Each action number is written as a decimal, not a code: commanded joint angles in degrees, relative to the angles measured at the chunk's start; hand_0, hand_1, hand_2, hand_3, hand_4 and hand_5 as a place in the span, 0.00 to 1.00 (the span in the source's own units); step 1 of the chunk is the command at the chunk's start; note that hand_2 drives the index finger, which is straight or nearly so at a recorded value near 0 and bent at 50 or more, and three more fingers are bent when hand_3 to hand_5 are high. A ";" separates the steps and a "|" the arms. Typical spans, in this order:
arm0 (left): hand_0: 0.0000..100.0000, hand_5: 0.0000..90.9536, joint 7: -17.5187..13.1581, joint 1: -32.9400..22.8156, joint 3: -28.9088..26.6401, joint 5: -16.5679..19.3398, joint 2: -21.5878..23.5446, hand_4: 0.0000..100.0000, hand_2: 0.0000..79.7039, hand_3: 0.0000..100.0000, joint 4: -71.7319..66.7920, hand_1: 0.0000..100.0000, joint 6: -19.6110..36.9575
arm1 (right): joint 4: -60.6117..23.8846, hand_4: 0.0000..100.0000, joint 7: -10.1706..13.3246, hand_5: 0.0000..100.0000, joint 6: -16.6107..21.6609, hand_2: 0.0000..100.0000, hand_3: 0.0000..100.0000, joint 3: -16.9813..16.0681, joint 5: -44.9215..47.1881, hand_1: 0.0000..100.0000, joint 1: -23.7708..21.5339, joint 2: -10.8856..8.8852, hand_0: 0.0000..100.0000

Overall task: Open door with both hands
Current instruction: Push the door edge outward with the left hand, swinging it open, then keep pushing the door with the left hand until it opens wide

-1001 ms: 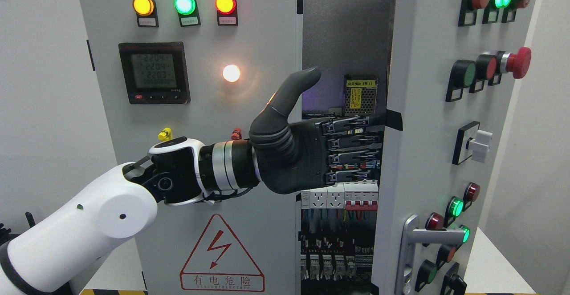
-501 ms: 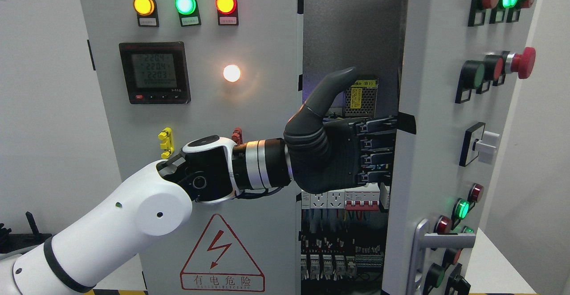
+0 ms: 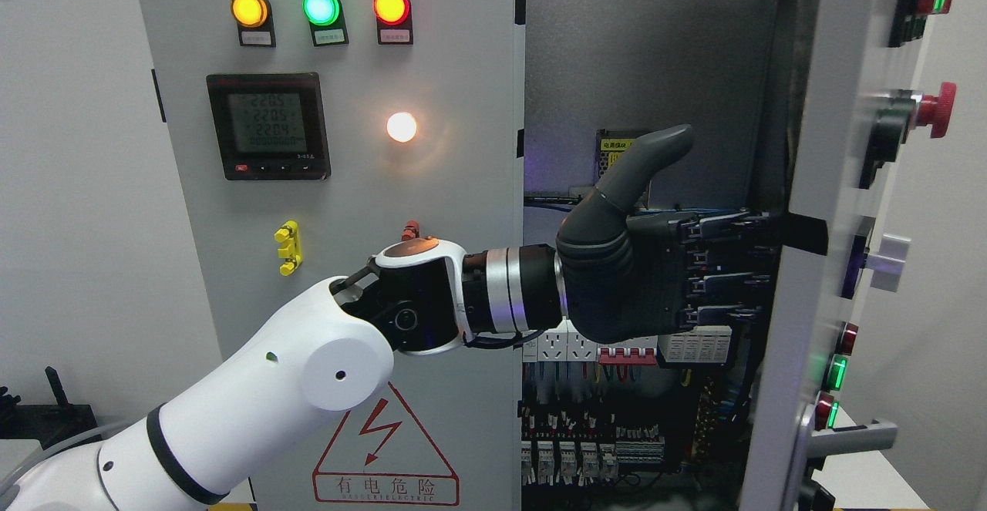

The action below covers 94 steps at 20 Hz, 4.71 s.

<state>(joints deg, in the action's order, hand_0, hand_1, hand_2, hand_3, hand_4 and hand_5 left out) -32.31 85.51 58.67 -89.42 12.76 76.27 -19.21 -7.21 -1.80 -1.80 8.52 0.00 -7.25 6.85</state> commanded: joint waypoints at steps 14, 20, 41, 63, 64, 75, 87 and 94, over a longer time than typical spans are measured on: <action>0.00 0.00 3.82 0.35 -0.22 0.91 -14.61 0.04 0.00 0.00 -3.32 0.00 0.67 | 0.00 0.00 -0.13 0.00 0.04 0.00 0.00 0.01 0.53 0.00 0.04 0.00 0.00; 0.00 0.00 6.29 0.62 -0.22 0.82 -15.93 0.04 0.00 0.00 -2.80 0.00 1.11 | 0.00 0.00 -0.22 0.00 0.04 0.00 0.00 -0.08 0.53 0.00 0.04 0.00 0.00; 0.00 0.00 15.70 1.41 7.15 0.73 -17.69 0.04 0.00 0.00 0.90 0.00 10.41 | 0.00 0.00 -0.22 0.00 0.04 0.00 0.00 0.01 0.53 0.00 -0.05 0.00 0.00; 0.00 0.00 19.04 1.32 11.91 0.73 -17.77 0.04 0.00 0.00 0.19 0.00 13.06 | 0.00 0.00 -0.13 0.00 0.04 0.00 0.00 0.01 0.53 0.00 0.04 0.00 0.00; 0.00 0.00 19.04 1.32 11.91 0.73 -17.77 0.04 0.00 0.00 0.19 0.00 13.06 | 0.00 0.00 -0.13 0.00 0.04 0.00 0.00 0.01 0.53 0.00 -0.05 0.00 0.00; 0.00 0.00 19.04 1.32 11.03 0.82 -17.69 0.04 0.00 0.00 0.10 0.00 13.06 | 0.00 0.00 -0.22 0.00 0.04 0.00 0.00 -0.08 0.53 0.00 0.04 0.00 0.00; 0.00 0.00 18.60 1.41 7.86 0.82 -15.76 0.04 0.00 0.00 0.10 0.00 12.71 | 0.00 0.00 -0.13 0.00 0.04 0.00 0.00 -0.08 0.53 0.00 -0.05 0.00 0.00; 0.00 0.00 17.72 1.32 7.77 0.74 -11.81 0.04 0.00 0.00 0.72 0.00 12.80 | 0.00 0.00 -0.22 0.00 0.04 0.00 0.00 0.01 0.53 0.00 0.04 0.00 0.00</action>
<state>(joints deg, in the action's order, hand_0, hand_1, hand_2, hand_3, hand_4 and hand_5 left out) -14.14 86.91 67.47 -88.60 -2.72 76.45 -6.55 -7.21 -1.95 -1.80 8.51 0.00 -7.24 6.85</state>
